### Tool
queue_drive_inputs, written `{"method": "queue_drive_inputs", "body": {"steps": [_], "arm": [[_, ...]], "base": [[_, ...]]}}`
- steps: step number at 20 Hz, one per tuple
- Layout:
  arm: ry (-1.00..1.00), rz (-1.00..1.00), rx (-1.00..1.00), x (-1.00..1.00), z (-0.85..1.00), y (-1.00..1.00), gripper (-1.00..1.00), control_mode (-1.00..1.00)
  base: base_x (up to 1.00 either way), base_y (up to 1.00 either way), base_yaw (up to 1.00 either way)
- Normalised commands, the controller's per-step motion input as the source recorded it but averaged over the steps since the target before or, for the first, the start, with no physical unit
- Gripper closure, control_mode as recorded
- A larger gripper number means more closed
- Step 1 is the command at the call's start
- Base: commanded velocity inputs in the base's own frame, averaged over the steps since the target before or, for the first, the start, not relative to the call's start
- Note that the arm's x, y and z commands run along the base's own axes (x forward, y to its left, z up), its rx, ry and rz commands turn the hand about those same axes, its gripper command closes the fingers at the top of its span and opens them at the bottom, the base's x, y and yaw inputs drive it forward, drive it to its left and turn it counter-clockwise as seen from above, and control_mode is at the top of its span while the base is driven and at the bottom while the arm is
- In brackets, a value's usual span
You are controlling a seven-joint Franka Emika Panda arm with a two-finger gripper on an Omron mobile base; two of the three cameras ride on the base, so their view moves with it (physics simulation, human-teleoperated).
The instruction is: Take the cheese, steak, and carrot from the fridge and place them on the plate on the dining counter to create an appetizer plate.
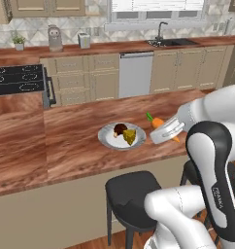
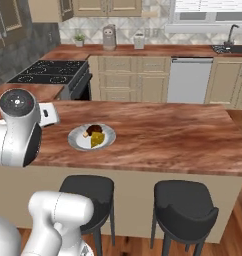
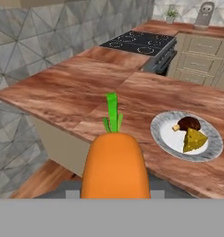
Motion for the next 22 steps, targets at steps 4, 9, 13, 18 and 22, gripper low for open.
{"method": "queue_drive_inputs", "body": {"steps": [4,9,13,18,22], "arm": [[0.0,0.0,0.0,0.0,0.0,0.0,1.0,1.0],[0.0,0.0,0.0,0.0,0.0,0.0,1.0,1.0],[0.0,0.0,0.0,0.0,0.0,0.0,1.0,1.0],[0.11,-0.04,-0.01,0.36,-0.35,0.3,1.0,-1.0],[0.18,-0.04,-0.03,0.48,-0.34,0.15,1.0,-1.0]], "base": [[0.61,0.05,0.0],[0.42,0.33,-0.01],[0.31,0.28,-0.09],[0.0,0.0,0.0],[0.0,0.0,0.0]]}}
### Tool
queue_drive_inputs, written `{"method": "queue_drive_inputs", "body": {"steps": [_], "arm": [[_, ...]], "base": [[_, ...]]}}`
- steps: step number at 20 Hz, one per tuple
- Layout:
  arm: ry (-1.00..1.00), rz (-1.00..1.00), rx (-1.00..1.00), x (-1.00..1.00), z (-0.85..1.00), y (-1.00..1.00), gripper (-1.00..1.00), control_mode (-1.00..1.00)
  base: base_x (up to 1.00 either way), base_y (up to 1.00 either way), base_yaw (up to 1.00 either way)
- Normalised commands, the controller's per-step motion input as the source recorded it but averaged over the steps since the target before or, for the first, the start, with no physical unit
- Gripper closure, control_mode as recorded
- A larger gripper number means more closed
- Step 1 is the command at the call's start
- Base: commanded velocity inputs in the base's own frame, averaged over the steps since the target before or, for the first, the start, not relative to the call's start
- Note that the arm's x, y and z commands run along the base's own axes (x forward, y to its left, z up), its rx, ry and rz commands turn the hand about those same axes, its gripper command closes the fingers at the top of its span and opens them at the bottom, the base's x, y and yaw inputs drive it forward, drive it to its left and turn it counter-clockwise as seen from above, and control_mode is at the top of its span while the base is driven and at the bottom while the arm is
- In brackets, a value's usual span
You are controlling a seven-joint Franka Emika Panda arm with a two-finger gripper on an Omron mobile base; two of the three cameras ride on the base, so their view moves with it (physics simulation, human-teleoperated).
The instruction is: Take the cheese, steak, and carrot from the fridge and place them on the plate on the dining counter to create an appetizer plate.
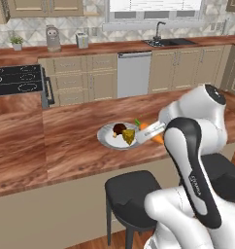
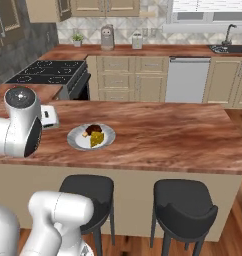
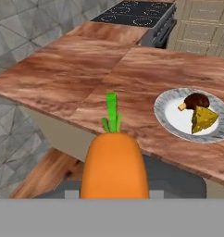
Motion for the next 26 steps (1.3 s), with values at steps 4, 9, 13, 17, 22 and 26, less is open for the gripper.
{"method": "queue_drive_inputs", "body": {"steps": [4,9,13,17,22,26], "arm": [[0.22,-0.12,0.0,0.56,-0.38,-0.12,1.0,-1.0],[0.15,-0.17,-0.05,0.54,-0.43,-0.2,1.0,-1.0],[0.07,-0.15,-0.13,0.52,-0.34,0.06,1.0,-1.0],[0.06,-0.08,-0.09,0.47,-0.31,0.08,1.0,-1.0],[0.09,-0.03,-0.04,0.37,-0.22,0.05,1.0,-1.0],[0.05,0.0,0.0,0.48,-0.3,0.0,1.0,-1.0]], "base": [[0.0,0.0,0.0],[0.0,0.0,0.0],[0.0,0.0,0.0],[0.0,0.0,0.0],[0.0,0.0,0.0],[0.0,0.0,0.0]]}}
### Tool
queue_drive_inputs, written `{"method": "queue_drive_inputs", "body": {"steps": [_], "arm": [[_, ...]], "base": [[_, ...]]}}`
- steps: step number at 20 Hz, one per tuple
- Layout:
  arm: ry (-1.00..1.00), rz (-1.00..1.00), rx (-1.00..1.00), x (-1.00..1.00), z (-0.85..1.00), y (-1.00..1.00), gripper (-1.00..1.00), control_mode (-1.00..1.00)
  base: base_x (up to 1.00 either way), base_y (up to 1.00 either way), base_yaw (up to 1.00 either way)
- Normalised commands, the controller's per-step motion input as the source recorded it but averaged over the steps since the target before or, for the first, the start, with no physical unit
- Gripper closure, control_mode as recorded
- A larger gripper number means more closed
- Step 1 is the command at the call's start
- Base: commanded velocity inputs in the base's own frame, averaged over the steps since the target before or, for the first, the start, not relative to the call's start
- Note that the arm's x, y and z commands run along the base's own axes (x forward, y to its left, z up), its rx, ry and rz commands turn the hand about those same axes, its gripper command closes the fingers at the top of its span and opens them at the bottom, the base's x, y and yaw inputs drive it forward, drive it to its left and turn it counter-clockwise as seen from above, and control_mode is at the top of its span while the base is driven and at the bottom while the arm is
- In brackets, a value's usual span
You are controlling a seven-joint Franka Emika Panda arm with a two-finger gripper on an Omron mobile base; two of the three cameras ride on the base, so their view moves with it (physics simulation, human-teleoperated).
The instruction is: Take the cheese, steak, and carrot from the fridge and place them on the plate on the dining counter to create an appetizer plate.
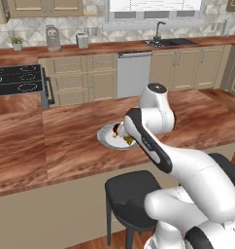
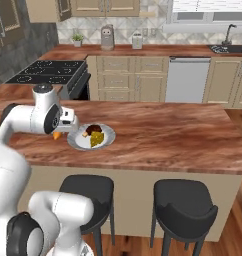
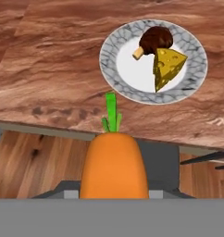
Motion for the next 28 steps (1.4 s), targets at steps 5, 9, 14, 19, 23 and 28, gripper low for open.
{"method": "queue_drive_inputs", "body": {"steps": [5,9,14,19,23,28], "arm": [[0.0,0.0,0.0,0.64,-0.4,0.05,1.0,-1.0],[-0.01,0.0,0.0,0.66,-0.47,0.17,1.0,-1.0],[0.0,0.0,0.0,0.62,-0.39,0.21,1.0,-1.0],[0.0,0.0,0.0,0.58,-0.39,0.09,1.0,-1.0],[0.0,0.0,0.0,0.56,-0.35,0.0,1.0,-1.0],[0.0,0.0,0.0,0.6,-0.29,0.0,1.0,-1.0]], "base": [[0.0,0.0,0.0],[0.0,0.0,0.0],[0.0,0.0,0.0],[0.0,0.0,0.0],[0.0,0.0,0.0],[0.0,0.0,0.0]]}}
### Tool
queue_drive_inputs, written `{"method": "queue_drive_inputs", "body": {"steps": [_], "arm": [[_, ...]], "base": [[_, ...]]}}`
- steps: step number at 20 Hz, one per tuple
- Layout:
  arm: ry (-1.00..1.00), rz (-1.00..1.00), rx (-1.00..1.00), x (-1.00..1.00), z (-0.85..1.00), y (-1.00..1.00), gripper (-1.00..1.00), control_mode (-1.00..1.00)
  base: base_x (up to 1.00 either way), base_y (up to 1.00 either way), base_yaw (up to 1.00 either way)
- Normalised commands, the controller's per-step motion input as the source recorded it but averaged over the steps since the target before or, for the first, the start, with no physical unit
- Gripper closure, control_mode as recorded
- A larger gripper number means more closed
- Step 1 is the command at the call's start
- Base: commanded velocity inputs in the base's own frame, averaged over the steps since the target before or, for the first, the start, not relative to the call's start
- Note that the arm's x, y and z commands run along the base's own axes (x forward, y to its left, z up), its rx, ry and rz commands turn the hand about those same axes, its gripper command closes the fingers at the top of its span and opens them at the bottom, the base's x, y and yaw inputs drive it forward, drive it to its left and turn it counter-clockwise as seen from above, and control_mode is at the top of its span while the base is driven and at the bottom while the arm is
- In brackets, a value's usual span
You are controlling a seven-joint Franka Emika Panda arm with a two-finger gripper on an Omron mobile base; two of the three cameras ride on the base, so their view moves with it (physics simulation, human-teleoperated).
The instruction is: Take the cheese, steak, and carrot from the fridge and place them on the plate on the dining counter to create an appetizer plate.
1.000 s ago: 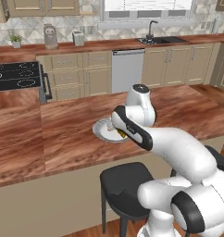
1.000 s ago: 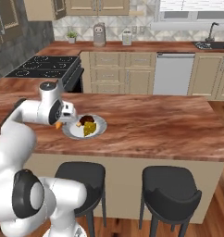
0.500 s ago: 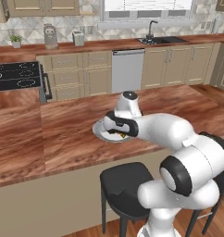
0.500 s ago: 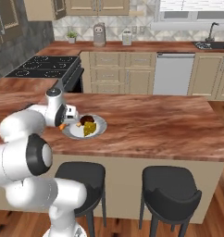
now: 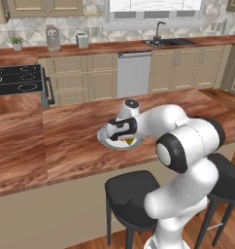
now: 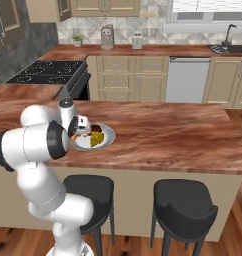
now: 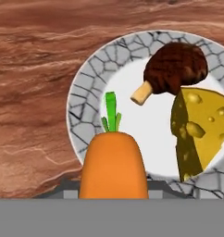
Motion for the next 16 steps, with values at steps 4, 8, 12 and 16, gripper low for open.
{"method": "queue_drive_inputs", "body": {"steps": [4,8,12,16], "arm": [[0.0,0.0,0.0,0.65,-0.31,0.06,1.0,-1.0],[0.0,0.0,0.0,0.59,-0.35,0.05,1.0,-1.0],[0.0,0.0,0.0,0.54,-0.42,0.1,1.0,-1.0],[0.0,0.0,-0.01,0.44,-0.44,0.17,1.0,-1.0]], "base": [[0.0,0.0,0.0],[0.0,0.0,0.0],[0.0,0.0,0.0],[0.0,0.0,0.0]]}}
